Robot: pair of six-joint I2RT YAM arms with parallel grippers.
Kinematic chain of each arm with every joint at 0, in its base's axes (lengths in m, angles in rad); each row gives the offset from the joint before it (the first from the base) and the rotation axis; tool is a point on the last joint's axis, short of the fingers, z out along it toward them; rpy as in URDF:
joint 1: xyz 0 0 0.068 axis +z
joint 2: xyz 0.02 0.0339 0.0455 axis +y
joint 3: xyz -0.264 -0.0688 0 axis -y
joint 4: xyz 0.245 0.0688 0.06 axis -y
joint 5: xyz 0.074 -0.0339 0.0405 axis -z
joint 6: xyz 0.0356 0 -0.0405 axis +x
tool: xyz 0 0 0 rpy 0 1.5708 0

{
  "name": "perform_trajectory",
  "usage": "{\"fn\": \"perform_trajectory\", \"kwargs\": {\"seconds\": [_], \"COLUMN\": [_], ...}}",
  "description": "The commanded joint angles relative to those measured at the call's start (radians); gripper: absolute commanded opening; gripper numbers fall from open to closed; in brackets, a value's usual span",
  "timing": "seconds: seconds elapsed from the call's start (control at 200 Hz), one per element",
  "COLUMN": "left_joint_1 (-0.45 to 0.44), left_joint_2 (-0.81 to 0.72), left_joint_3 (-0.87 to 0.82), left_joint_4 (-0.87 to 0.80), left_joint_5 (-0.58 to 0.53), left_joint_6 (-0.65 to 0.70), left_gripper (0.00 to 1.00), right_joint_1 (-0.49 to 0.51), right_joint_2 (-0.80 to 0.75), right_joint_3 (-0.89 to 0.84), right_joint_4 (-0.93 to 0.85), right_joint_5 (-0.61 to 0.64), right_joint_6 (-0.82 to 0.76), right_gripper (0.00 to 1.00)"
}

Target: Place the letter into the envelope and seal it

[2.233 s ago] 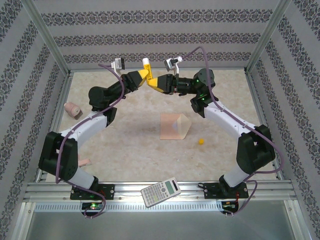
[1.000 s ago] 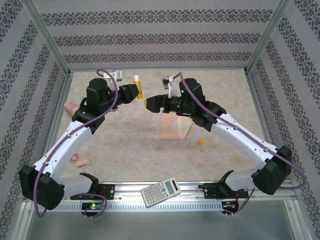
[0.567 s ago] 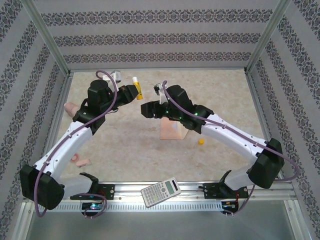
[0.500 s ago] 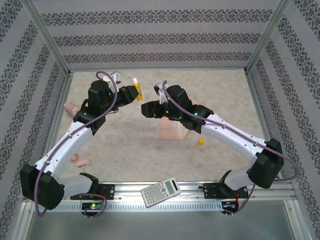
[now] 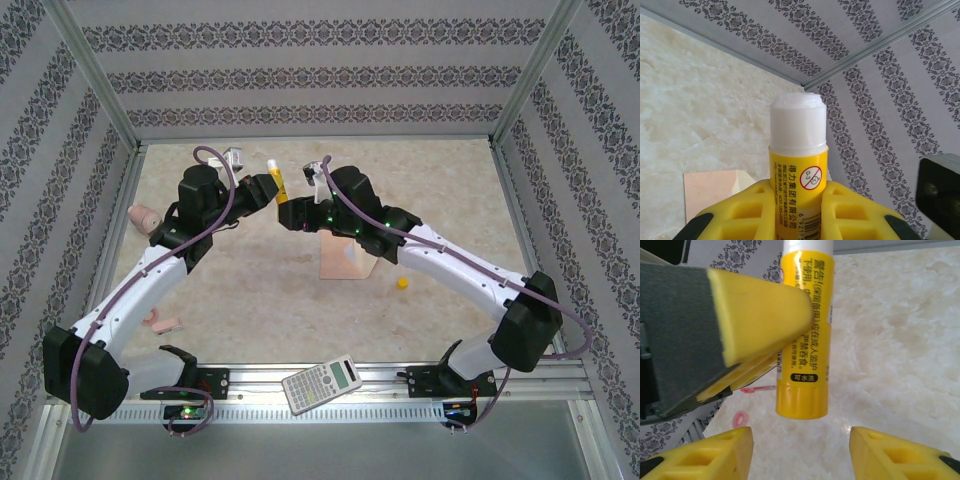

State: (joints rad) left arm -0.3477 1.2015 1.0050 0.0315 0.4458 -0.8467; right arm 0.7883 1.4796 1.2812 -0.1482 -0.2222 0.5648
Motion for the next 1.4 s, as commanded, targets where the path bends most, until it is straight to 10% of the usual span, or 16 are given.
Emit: {"fn": "perform_trajectory", "kwargs": {"seconds": [0.0, 0.944, 1.394], "left_joint_1": [-0.012, -0.011, -0.011], "left_joint_2": [-0.022, -0.033, -0.034], "left_joint_3": [-0.01, -0.038, -0.035], "left_joint_4": [0.071, 0.143, 0.221], "left_joint_5": [0.029, 0.072, 0.179], "left_joint_6": [-0.026, -0.069, -0.051], "left_gripper": [0.0, 0.0, 0.0], "right_joint_1": [-0.011, -0.04, -0.135], "right_joint_2": [0.008, 0.03, -0.026], "right_joint_3": [0.024, 0.029, -0.081], "right_joint_4": [0.039, 0.106, 0.343], "right_joint_5": [-0.024, -0.087, -0.31], "right_joint_6": [0.022, 0.056, 0.17], "right_gripper": [0.54, 0.27, 0.22]}}
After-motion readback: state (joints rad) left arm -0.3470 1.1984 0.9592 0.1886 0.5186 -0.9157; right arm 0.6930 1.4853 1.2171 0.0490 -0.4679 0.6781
